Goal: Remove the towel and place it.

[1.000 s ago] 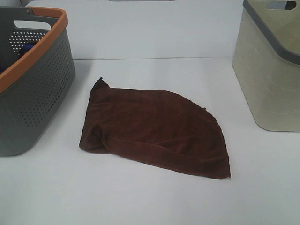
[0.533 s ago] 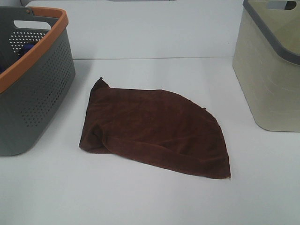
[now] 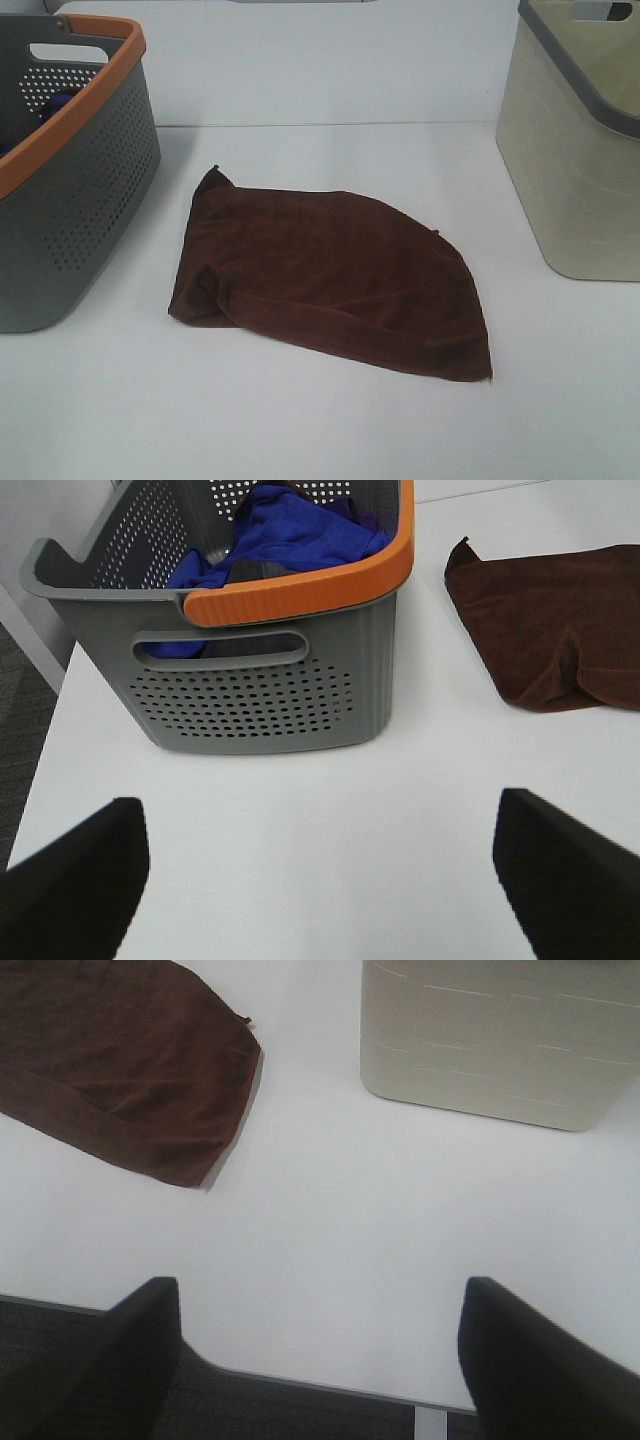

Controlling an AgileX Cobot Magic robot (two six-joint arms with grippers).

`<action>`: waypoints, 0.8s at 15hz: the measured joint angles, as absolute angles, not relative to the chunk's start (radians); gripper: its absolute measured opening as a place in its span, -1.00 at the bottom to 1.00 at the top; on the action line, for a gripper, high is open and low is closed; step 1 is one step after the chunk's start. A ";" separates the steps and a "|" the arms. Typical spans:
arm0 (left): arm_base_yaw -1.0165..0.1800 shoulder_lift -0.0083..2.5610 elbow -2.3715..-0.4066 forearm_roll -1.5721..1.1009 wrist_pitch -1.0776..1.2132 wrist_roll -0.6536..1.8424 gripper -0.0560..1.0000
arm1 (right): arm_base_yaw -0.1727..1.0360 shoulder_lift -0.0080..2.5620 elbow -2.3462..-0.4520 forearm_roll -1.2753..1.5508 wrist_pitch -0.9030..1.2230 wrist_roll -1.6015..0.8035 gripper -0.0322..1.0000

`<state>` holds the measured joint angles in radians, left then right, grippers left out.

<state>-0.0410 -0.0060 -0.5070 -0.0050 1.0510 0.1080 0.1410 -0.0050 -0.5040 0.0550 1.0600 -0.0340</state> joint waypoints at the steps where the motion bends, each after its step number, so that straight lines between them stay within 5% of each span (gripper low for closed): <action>1: -0.041 -0.006 -0.507 0.000 1.051 0.108 0.77 | 0.141 -0.005 -0.504 0.055 1.060 -0.034 0.54; 12: -0.041 -0.006 -0.507 -0.005 1.051 0.108 0.77 | 0.042 -0.005 -0.504 0.058 1.058 -0.034 0.54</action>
<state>-0.0410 -0.0060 -0.5070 -0.0050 1.0510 0.1080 0.0420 -0.0050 -0.5040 0.0580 1.0580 -0.0340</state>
